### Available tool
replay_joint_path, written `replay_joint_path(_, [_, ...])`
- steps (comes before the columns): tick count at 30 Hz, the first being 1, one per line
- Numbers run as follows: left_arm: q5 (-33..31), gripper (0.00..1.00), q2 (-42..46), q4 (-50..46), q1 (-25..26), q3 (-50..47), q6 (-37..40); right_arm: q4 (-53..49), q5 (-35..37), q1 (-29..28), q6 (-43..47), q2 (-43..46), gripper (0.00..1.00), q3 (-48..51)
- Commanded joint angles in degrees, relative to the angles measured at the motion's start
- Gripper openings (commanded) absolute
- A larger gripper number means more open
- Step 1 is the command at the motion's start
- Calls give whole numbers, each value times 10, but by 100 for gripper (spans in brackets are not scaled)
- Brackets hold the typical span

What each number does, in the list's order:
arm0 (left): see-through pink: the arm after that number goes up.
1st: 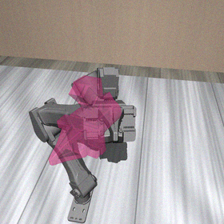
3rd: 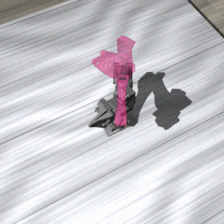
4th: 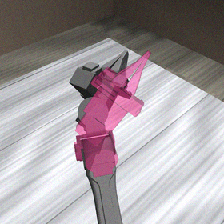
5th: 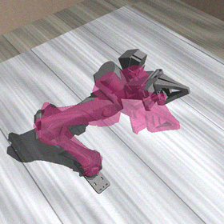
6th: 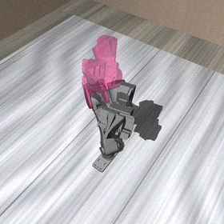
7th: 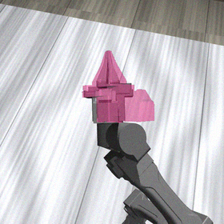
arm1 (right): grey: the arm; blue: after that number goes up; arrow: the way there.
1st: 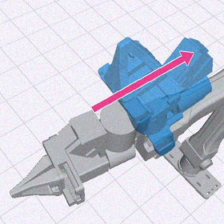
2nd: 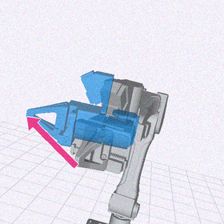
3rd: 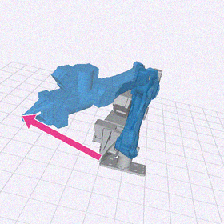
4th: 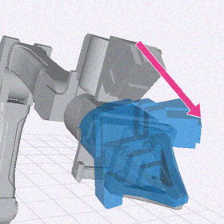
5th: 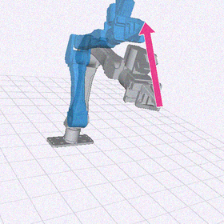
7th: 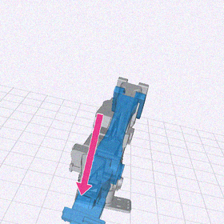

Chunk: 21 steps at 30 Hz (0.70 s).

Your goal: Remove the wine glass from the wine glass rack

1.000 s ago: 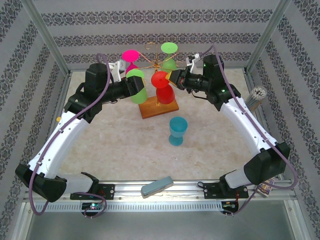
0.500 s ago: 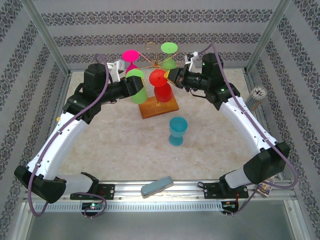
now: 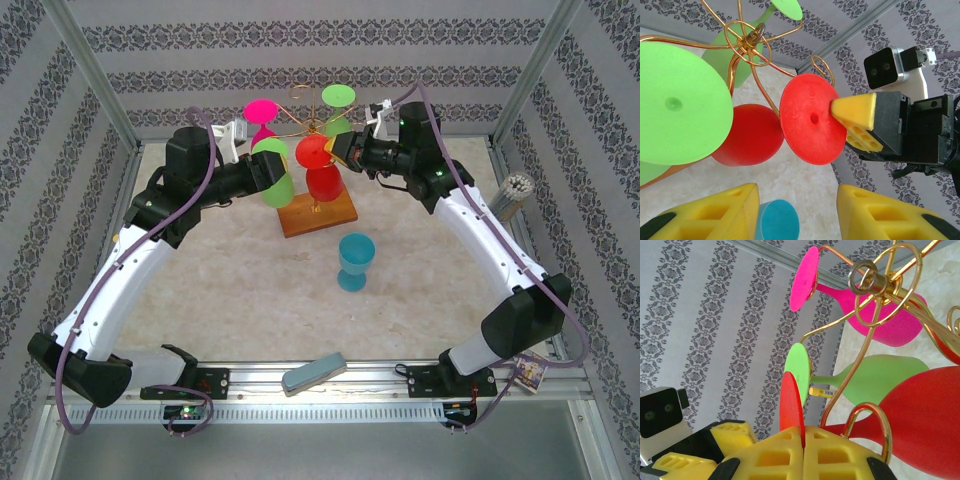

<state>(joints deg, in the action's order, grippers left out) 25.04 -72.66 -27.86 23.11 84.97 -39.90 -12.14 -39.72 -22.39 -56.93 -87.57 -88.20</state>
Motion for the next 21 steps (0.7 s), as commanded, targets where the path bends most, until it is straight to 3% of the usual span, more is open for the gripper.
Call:
replay_joint_path(1, [0, 45, 9, 20, -10, -2, -3, 23, 4, -7, -5, -6, 0, -26])
replay_joint_path(21, [0, 45, 6, 25, -11, -3, -5, 40, 26, 14, -22, -15, 0, -33])
